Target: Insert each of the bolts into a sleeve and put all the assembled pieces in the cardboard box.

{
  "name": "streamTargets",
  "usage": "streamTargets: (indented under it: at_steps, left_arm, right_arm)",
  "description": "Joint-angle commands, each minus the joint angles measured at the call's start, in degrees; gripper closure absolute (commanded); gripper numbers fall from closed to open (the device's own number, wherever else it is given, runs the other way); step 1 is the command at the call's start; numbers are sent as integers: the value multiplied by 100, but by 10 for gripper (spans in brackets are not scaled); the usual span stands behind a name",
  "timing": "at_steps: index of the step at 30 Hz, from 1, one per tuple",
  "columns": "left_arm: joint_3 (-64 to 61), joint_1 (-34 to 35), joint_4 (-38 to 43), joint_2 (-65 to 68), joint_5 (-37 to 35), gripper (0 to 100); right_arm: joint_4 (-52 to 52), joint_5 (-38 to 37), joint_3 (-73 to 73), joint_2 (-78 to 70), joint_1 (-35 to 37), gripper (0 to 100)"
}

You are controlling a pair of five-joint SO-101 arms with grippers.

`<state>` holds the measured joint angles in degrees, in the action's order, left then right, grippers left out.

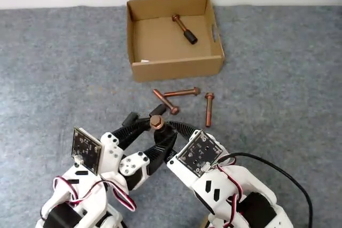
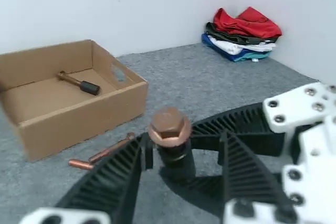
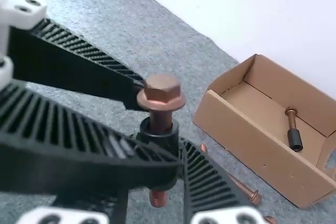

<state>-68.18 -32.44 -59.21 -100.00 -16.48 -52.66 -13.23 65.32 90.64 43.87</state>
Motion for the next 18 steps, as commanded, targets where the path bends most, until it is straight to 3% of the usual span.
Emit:
streamTargets:
  at_steps: [1, 10, 12, 15, 18]
  left_arm:
    - [303, 308, 18, 26, 396, 793]
    - [848, 466, -202, 35, 422, 798]
    - [1077, 466, -492, 18, 413, 847]
    - [1358, 589, -756, 9, 431, 995]
    - [1385, 1319, -826, 9, 448, 995]
  right_arm:
    - [92, -70, -53, -13, -13, 990]
    - [92, -18, 18, -13, -145, 990]
    - [92, 132, 18, -13, -444, 990]
    - [22, 563, 18, -13, -1103, 990]
    - [-198, 1029, 0, -13, -1771, 990]
